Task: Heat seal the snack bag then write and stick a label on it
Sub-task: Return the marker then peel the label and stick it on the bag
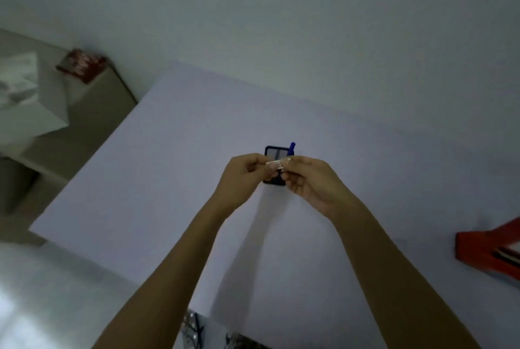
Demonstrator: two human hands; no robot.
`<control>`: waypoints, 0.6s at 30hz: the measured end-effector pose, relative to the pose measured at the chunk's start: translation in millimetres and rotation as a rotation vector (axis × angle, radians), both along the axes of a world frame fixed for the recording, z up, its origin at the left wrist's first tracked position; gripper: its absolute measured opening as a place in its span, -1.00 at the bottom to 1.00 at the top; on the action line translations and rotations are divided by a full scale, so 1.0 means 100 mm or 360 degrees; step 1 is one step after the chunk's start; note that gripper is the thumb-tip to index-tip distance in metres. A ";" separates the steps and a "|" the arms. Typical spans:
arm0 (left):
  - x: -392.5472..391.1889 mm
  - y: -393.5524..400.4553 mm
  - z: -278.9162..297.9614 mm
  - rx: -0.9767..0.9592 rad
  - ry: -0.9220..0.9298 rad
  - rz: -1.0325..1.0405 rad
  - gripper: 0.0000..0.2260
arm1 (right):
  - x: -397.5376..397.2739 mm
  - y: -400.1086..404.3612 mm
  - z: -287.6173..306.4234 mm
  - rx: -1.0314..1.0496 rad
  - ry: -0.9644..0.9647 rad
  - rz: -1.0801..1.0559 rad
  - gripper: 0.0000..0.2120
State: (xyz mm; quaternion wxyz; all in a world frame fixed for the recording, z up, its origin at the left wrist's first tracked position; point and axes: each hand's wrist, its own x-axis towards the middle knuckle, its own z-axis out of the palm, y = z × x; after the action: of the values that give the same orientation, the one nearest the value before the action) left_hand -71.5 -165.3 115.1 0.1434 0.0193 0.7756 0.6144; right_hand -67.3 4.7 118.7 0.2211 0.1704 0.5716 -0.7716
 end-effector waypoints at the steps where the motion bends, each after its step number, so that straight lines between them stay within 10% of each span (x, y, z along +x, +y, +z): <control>1: -0.04 0.01 0.24 0.0034 0.0052 -0.0034 -0.87 | 0.01 0.01 0.21 -0.0073 0.0054 -0.0045 -0.90; 12: -0.29 0.10 1.56 -0.0063 0.0470 -0.0144 -0.92 | -0.02 0.11 1.44 -0.0043 0.0450 -0.0276 -0.84; 18: -0.19 0.27 1.41 -0.0497 0.1433 0.0410 -0.84 | 0.00 0.03 1.48 0.0129 0.0470 -0.0551 -0.86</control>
State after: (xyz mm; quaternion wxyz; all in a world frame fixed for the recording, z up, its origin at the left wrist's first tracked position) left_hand -90.7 -138.1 256.4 -0.2818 0.1652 0.8395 0.4343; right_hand -67.2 7.4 266.9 -0.0077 0.1601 0.5906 -0.7909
